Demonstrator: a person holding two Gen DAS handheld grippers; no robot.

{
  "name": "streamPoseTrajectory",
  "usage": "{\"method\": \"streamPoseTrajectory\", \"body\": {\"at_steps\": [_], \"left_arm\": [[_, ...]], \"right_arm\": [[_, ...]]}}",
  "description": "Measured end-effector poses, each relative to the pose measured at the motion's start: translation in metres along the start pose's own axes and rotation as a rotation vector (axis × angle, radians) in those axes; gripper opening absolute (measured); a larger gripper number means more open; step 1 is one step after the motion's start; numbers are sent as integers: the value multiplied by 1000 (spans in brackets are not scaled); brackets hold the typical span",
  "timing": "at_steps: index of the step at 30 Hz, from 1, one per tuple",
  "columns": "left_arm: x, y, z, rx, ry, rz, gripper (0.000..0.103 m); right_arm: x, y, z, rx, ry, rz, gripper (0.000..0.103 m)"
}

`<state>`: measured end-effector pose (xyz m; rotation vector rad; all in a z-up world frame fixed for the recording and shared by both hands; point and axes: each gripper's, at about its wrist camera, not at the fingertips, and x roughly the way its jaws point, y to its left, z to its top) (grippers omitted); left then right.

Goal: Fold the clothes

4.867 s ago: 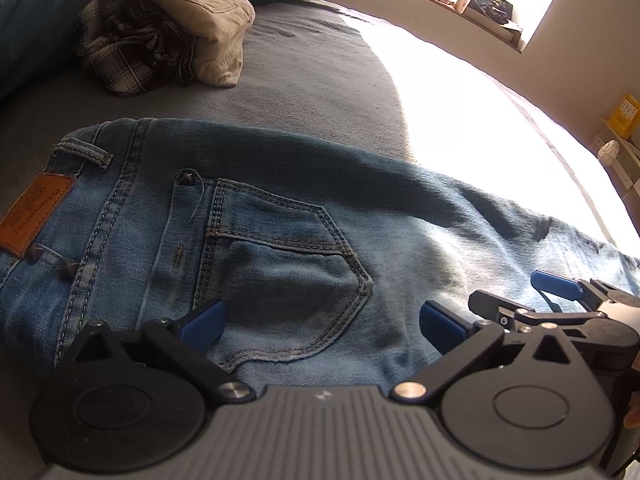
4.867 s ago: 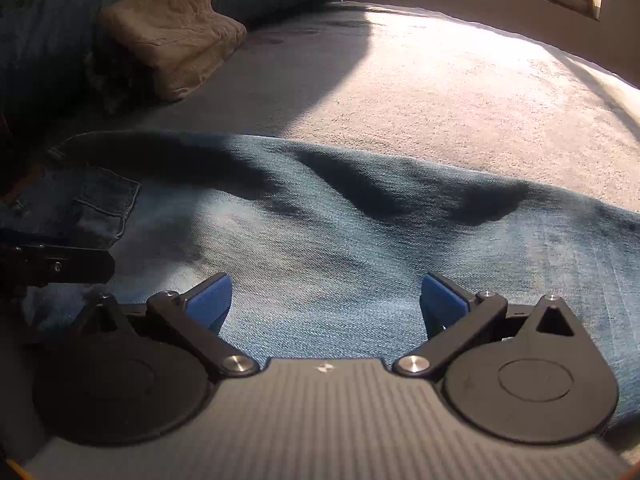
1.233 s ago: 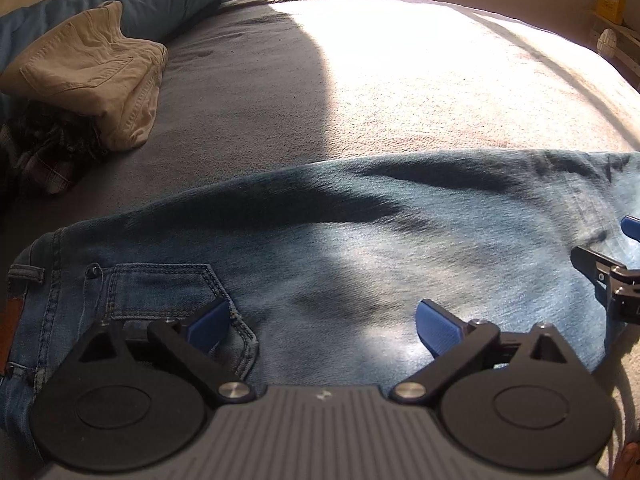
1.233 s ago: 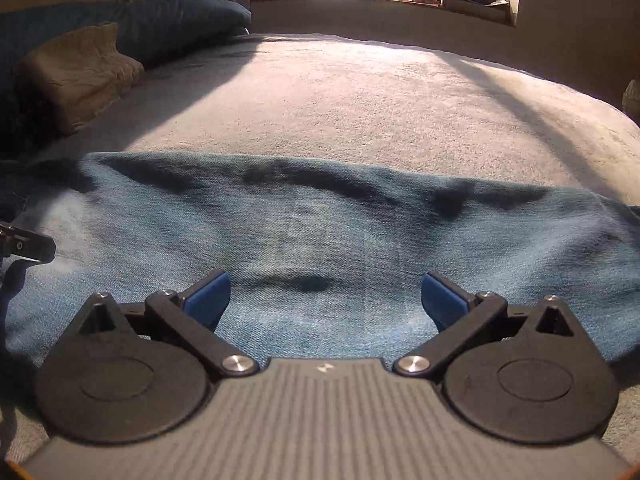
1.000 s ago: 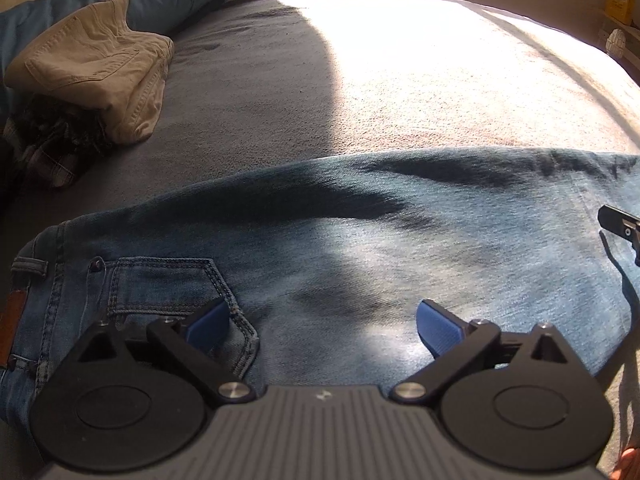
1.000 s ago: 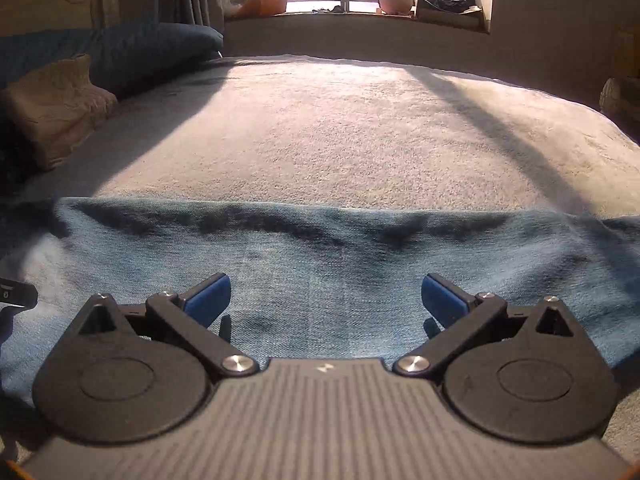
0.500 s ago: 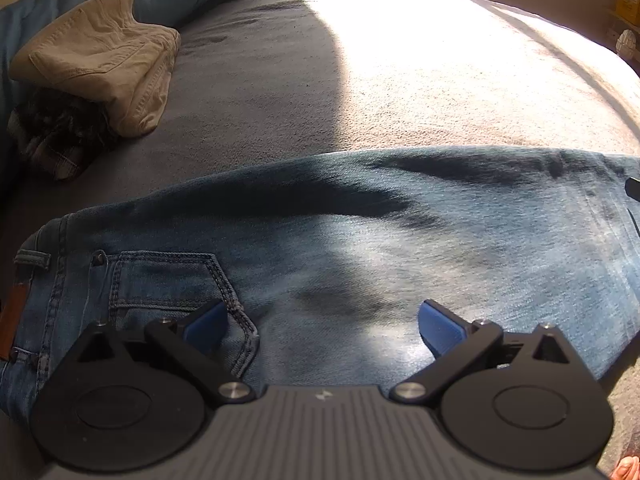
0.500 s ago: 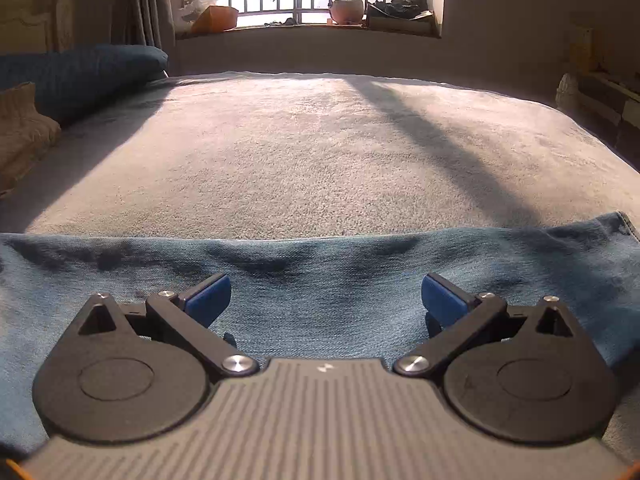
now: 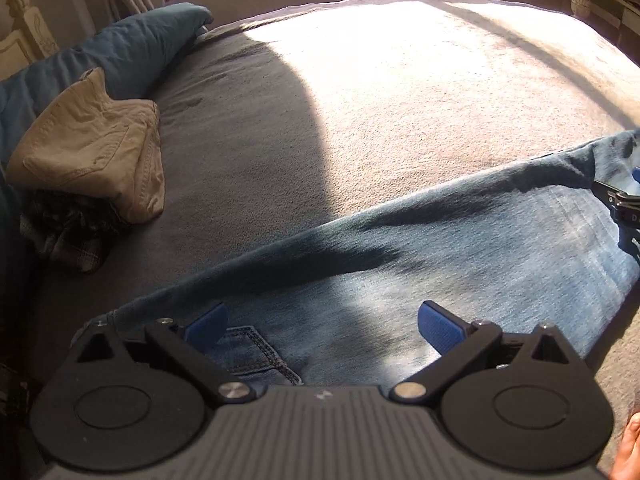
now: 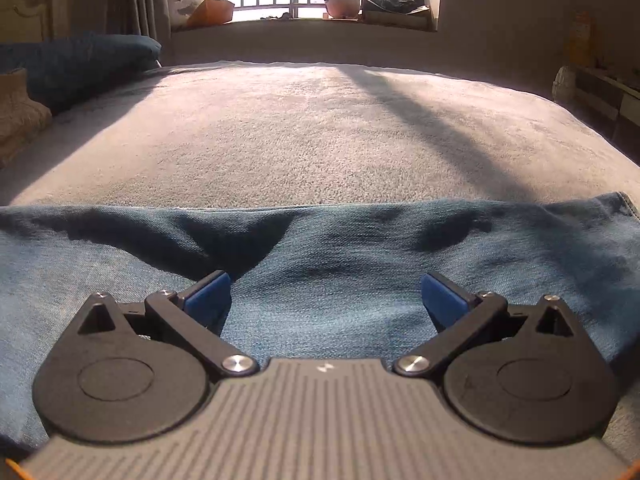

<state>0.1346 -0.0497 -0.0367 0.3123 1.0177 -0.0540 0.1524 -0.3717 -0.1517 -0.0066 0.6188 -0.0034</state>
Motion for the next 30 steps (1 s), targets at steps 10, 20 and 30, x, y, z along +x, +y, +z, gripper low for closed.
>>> {"method": "streamPoseTrajectory", "body": {"at_steps": [10,20,30], "left_arm": [[20,-80,61,-135,-132,-169,102],[44,-117,3,-398,-141,-209,99],[58,-132,0,-256,-192,-106,100]], "right_arm": [[-2,-2,-3,15,-18,11,102],[0,-1,3,1,14,8,102],[-1,-69,12,0,39,-20,102]]}}
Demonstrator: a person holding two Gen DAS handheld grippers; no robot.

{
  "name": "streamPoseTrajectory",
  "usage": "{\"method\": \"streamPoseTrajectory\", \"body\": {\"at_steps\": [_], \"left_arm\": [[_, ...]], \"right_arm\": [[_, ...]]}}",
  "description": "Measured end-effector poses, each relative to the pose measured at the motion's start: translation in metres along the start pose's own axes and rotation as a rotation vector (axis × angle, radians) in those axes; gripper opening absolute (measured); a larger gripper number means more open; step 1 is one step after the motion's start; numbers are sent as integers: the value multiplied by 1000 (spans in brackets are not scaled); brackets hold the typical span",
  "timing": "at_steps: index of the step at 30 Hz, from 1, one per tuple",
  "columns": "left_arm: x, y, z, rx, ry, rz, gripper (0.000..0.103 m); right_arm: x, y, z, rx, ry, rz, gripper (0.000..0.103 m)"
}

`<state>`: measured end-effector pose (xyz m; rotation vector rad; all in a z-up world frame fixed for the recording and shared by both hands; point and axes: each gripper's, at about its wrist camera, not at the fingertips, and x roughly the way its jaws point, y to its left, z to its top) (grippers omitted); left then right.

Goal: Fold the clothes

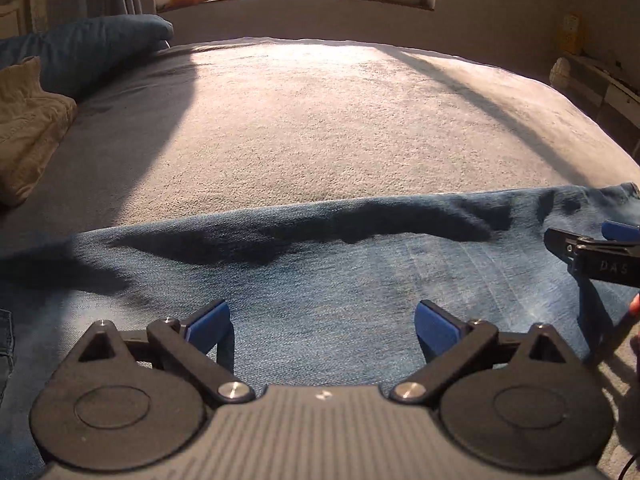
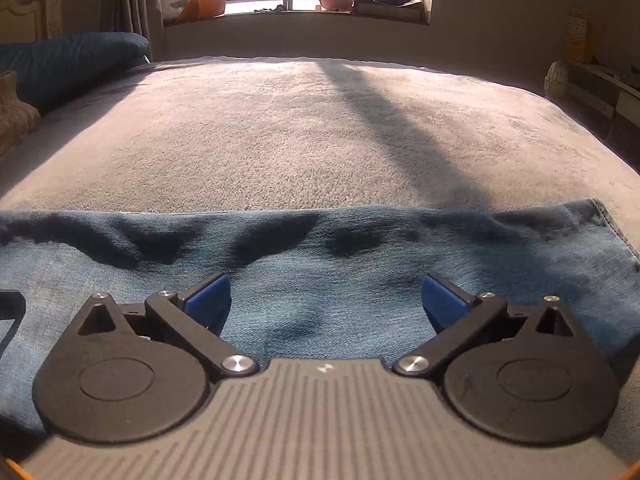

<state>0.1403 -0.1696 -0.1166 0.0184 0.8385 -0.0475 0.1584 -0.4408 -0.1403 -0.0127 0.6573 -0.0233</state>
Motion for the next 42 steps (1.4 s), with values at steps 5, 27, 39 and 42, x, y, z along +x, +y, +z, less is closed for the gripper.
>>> {"method": "streamPoseTrajectory", "body": {"at_steps": [5,27,39,42], "left_arm": [[1,-1,3,3,5,2,100],[18,-3,23,12,40,40,100],[22,-6,32,-1,42,44,100],[19,0,31,-10,44,56,100]], "right_arm": [[21,-94,11,138,34,-124,102],[44,-184,37,337,24,-329,100],[-3,-48,13,-13,49,165,99],[11,-99,6,62,67,-5,101]]}}
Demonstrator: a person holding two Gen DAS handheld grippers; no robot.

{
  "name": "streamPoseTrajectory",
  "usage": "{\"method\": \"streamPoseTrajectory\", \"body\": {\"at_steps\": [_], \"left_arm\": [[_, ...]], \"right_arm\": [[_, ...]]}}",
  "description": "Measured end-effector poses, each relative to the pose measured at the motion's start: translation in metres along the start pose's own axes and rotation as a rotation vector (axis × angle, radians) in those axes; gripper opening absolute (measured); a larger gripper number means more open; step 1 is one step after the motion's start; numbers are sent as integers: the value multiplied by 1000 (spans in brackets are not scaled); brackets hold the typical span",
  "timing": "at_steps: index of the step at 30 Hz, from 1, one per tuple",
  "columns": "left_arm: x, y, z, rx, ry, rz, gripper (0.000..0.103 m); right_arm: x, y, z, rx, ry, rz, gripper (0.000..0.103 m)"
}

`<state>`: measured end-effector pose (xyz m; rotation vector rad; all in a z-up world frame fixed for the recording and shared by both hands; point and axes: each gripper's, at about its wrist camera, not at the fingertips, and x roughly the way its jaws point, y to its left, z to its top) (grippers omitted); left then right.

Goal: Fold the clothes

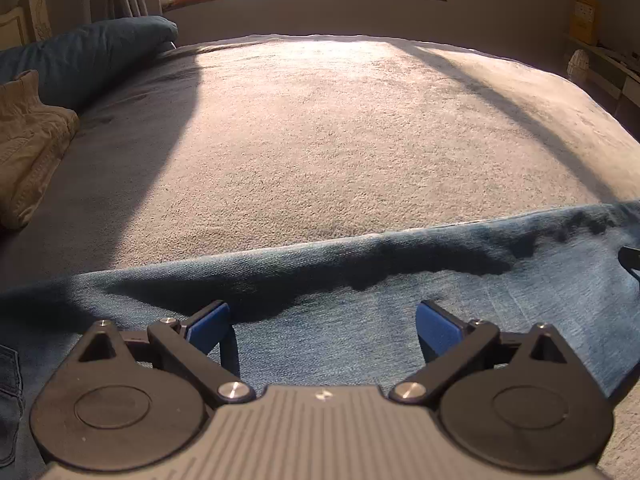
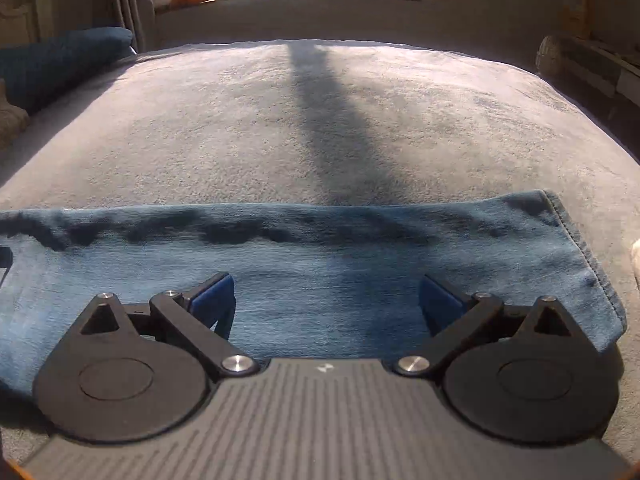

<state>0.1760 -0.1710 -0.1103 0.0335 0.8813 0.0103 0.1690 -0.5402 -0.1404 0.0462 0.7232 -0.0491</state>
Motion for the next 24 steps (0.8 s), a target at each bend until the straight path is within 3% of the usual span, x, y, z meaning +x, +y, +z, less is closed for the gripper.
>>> {"method": "streamPoseTrajectory", "body": {"at_steps": [3,6,12,13,15,17,20,21,22,24], "left_arm": [[-2,7,-1,-17,6,12,100],[-3,9,-2,-23,7,14,100],[-4,2,-3,3,11,2,100],[-4,2,-3,7,10,1,100],[-4,3,-5,8,10,-1,100],[-4,5,-6,-1,12,-4,100],[-4,6,-8,-6,11,-4,100],[-4,6,-8,-5,10,-2,100],[-3,6,-9,-3,9,1,100],[-2,4,-9,-1,7,5,101]], "right_arm": [[0,-57,3,142,-23,-132,96],[-12,-33,9,75,-40,-147,97],[-54,82,-22,-184,4,210,97],[-60,97,-29,-228,14,253,97],[-64,97,-42,-264,31,237,97],[-64,66,-46,-183,35,136,101],[-64,-16,-44,128,38,-112,101],[-68,-35,-44,238,27,-155,101],[-74,-53,-45,345,12,-181,101],[-85,-71,-47,496,-35,-139,101]]}}
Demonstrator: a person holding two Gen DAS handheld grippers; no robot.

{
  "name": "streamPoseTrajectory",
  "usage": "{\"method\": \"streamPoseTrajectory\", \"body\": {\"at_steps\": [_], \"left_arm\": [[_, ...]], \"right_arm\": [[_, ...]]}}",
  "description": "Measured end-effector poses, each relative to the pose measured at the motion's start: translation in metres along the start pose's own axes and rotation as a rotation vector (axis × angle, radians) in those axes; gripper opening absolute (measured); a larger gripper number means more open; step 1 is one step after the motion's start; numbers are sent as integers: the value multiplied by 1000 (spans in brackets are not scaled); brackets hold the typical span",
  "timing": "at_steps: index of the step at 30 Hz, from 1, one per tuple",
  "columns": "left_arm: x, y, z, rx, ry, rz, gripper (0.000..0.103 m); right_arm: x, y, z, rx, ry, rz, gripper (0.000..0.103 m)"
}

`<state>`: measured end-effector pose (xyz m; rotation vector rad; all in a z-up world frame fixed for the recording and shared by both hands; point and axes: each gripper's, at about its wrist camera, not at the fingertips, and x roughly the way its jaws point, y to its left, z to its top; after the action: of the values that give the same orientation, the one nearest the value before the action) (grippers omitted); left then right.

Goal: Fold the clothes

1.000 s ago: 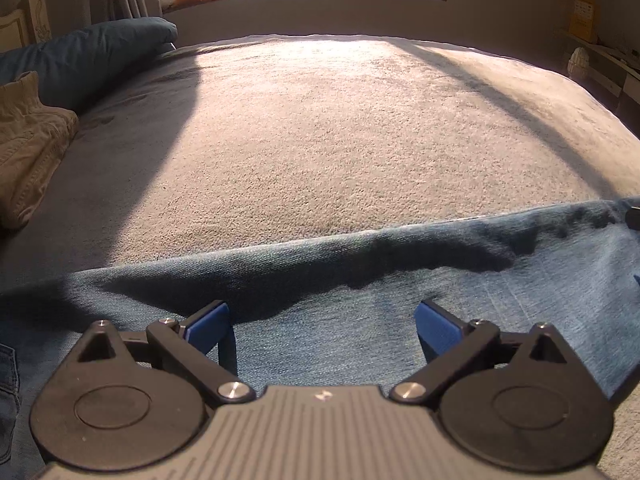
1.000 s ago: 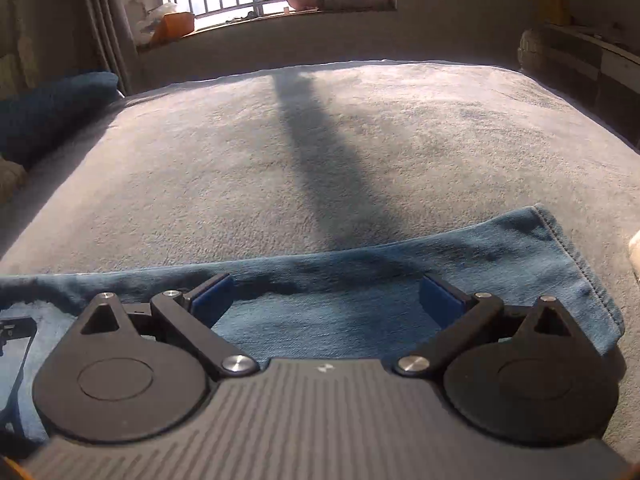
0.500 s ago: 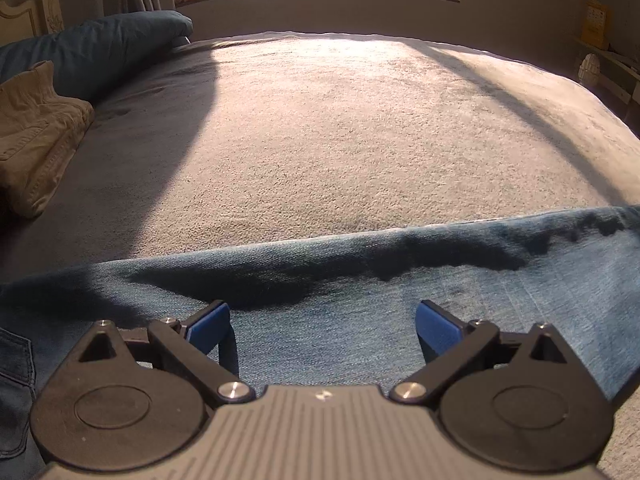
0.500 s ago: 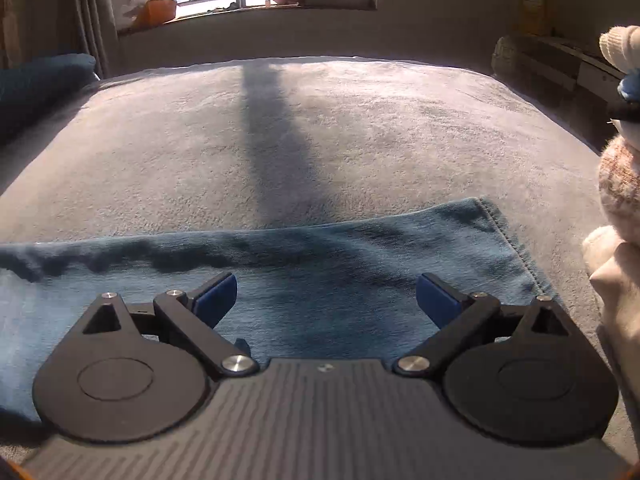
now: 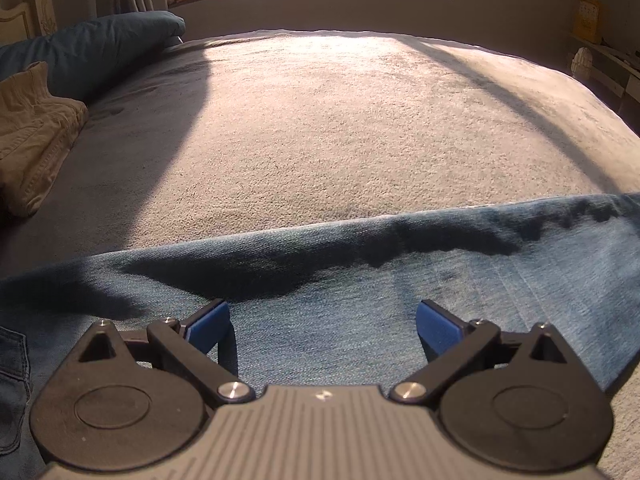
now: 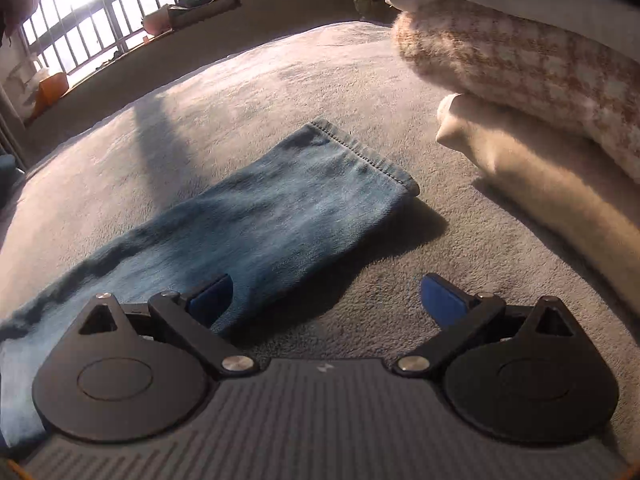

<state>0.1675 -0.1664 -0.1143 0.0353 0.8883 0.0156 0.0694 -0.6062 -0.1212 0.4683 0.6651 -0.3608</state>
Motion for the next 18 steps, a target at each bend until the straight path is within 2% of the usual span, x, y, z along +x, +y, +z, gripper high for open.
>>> {"method": "streamPoseTrajectory", "body": {"at_steps": [4,6,12,14,15,16,18], "left_arm": [[1,-1,1,-1,0,3,101],[1,0,1,-2,1,1,101],[1,-2,-1,-2,-4,8,102],[0,-4,0,-1,-4,12,102],[1,-4,0,0,-4,12,102],[1,-4,0,1,-4,10,102],[1,-2,-1,3,-5,3,102]], "right_arm": [[9,-13,0,220,-2,78,98],[24,-19,0,311,-8,85,95],[57,-28,15,446,-91,79,79],[66,-27,18,458,-108,56,57],[67,-24,18,458,-113,45,50],[68,-22,19,459,-119,34,36],[71,-18,20,459,-129,11,25]]}}
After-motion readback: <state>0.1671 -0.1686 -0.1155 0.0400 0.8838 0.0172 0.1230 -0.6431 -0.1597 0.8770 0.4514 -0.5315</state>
